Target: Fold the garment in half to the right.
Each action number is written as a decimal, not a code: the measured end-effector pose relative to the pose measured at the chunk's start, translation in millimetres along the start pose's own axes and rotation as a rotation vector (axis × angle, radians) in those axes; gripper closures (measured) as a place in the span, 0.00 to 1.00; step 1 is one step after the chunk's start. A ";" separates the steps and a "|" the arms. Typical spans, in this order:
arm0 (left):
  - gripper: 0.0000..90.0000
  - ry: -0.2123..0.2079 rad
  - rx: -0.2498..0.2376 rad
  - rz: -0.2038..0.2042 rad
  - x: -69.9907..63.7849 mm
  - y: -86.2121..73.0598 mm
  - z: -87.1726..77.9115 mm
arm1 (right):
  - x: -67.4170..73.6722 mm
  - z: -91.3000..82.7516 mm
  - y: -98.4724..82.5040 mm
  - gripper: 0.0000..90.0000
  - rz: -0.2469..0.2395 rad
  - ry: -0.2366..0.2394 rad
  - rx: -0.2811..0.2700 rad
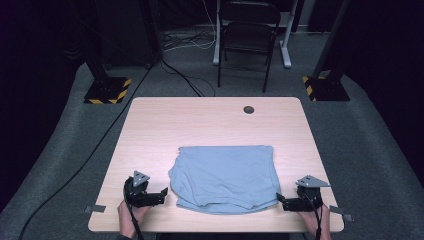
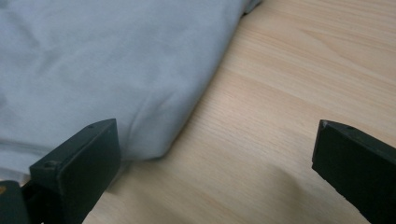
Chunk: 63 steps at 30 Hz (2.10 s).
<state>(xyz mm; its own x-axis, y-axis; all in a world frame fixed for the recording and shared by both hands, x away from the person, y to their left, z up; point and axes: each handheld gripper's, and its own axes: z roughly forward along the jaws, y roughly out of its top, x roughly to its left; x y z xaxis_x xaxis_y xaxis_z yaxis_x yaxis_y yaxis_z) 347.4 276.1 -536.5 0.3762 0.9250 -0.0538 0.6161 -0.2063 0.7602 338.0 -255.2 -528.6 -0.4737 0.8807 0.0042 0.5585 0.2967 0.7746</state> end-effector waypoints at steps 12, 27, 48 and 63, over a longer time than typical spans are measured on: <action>0.00 -0.002 -0.028 0.037 -12.7 22.0 15.2 | 16.6 7.9 10.8 0.01 -0.028 0.015 0.000; 0.00 -0.010 -0.004 0.063 -25.5 45.3 42.4 | 42.0 34.2 37.0 0.02 -0.060 0.022 0.038; 0.00 0.023 0.046 0.131 -37.8 43.8 52.3 | 40.9 44.3 32.7 0.02 -0.074 0.004 0.100; 0.00 0.014 0.012 0.122 -42.5 47.5 48.1 | 46.1 32.9 34.4 0.02 -0.079 -0.003 0.067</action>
<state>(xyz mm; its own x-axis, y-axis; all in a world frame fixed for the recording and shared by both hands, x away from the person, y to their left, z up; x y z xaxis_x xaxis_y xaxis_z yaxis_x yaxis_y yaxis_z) 393.9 211.6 -529.2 0.4393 0.8971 0.0480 0.5746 -0.3217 0.7525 357.7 -192.3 -522.5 -0.5161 0.8546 -0.0570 0.5638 0.3890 0.7286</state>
